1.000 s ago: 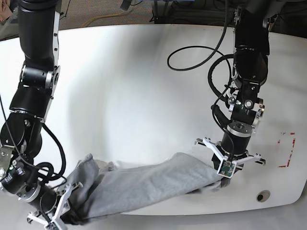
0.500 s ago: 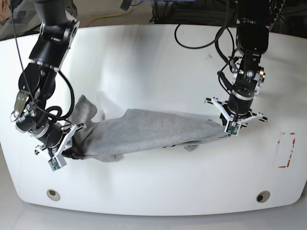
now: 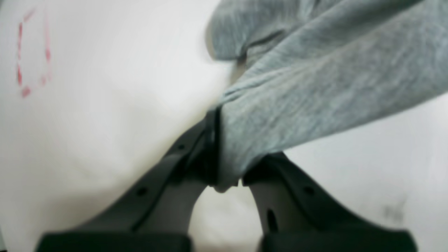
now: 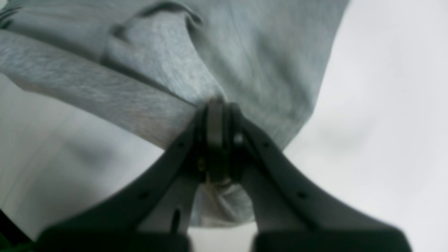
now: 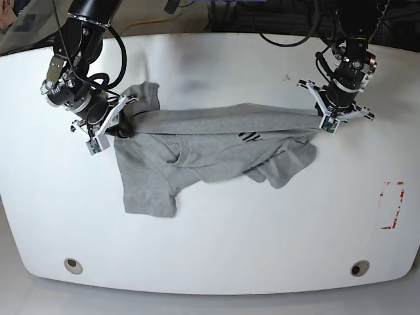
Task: Fold the T-shirt properly
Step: 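Release the right gripper and regrasp the shirt edge nearby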
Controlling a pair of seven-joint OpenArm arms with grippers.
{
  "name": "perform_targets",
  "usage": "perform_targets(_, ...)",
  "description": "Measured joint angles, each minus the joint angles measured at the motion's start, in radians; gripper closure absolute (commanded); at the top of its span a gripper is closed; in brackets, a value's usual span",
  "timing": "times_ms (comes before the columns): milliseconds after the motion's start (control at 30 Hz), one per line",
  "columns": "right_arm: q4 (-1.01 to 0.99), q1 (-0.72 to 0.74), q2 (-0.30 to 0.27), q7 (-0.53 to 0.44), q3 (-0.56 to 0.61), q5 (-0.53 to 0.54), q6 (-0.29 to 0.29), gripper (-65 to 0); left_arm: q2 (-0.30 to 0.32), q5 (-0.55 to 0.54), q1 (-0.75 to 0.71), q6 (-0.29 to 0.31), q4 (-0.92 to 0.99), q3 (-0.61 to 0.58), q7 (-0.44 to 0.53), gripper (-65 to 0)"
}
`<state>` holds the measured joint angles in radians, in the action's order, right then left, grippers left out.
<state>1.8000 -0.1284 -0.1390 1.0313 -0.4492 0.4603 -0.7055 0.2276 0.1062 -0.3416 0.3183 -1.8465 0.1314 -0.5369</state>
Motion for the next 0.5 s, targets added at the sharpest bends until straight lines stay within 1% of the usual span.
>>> perform_targets(200,0.002,-0.071,0.015,0.000,0.004,0.017,-0.002,-0.5,0.001,0.002,-0.008,0.104,0.002,0.092,0.005,-0.6)
perform_targets(267,0.002,-0.090,0.014,-0.002,0.004,0.032,-0.002,-8.4,0.000,0.002,-0.013,0.121,0.003,0.103,0.004,-0.6)
perform_targets(400,0.003,-0.129,0.011,0.003,-0.002,0.093,0.013,-26.5,0.002,0.017,-0.013,0.123,0.005,0.104,-0.002,-0.6)
perform_targets(467,0.003,-0.147,0.005,0.015,-0.003,0.167,0.015,-31.7,0.007,0.018,-0.013,0.114,0.005,0.106,-0.004,-0.6)
perform_targets(500,0.003,-0.151,0.005,0.019,-0.003,0.211,0.016,-33.0,0.008,0.018,-0.013,0.113,0.005,0.106,-0.005,-0.6)
